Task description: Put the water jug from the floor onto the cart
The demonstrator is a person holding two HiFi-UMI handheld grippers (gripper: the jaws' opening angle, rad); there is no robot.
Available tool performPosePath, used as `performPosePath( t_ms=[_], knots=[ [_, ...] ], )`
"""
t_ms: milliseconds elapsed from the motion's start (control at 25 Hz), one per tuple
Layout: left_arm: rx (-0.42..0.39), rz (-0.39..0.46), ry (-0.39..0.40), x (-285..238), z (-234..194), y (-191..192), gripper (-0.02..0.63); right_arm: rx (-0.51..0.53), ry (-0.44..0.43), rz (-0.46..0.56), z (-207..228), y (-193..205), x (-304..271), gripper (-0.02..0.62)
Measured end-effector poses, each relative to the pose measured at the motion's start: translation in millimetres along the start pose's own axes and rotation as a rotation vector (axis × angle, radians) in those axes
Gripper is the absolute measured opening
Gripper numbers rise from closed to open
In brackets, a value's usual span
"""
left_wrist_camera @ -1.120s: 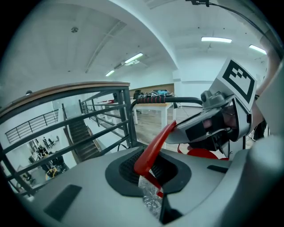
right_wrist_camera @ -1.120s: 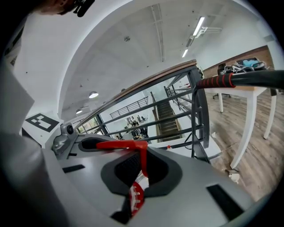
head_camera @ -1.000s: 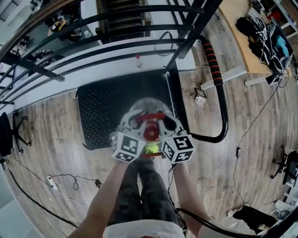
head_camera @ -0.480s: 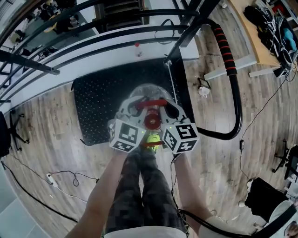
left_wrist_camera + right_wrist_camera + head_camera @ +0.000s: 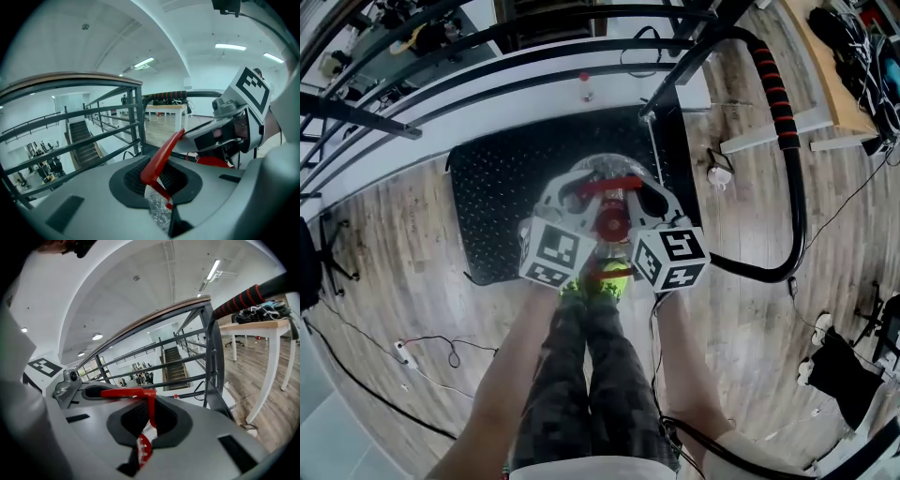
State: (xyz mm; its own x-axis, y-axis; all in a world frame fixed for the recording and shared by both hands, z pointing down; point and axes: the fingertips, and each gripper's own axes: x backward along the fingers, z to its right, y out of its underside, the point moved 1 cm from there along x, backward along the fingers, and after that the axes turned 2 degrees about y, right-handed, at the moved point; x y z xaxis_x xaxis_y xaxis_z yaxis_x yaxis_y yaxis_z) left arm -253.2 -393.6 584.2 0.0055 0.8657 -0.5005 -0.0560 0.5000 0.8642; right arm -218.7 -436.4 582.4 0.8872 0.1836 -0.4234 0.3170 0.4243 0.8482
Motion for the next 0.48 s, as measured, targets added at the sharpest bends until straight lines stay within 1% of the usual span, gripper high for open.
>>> performPosePath(
  t_ms=[160, 320, 480],
  knots=[
    [0.027, 0.033, 0.012, 2.1, -4.4, -3.1, 0.044, 0.004, 0.0, -0.005, 1.1, -3.0, -8.0, 0.018],
    [0.037, 0.045, 0.008, 0.0, -11.3, -3.8, 0.048, 0.017, -0.003, -0.015, 4.8, -7.1, -19.3, 0.018],
    [0.048, 0.073, 0.029, 0.5, -18.3, -4.4, 0.065, 0.044, 0.008, -0.031, 8.0, -12.2, -31.8, 0.018]
  ],
)
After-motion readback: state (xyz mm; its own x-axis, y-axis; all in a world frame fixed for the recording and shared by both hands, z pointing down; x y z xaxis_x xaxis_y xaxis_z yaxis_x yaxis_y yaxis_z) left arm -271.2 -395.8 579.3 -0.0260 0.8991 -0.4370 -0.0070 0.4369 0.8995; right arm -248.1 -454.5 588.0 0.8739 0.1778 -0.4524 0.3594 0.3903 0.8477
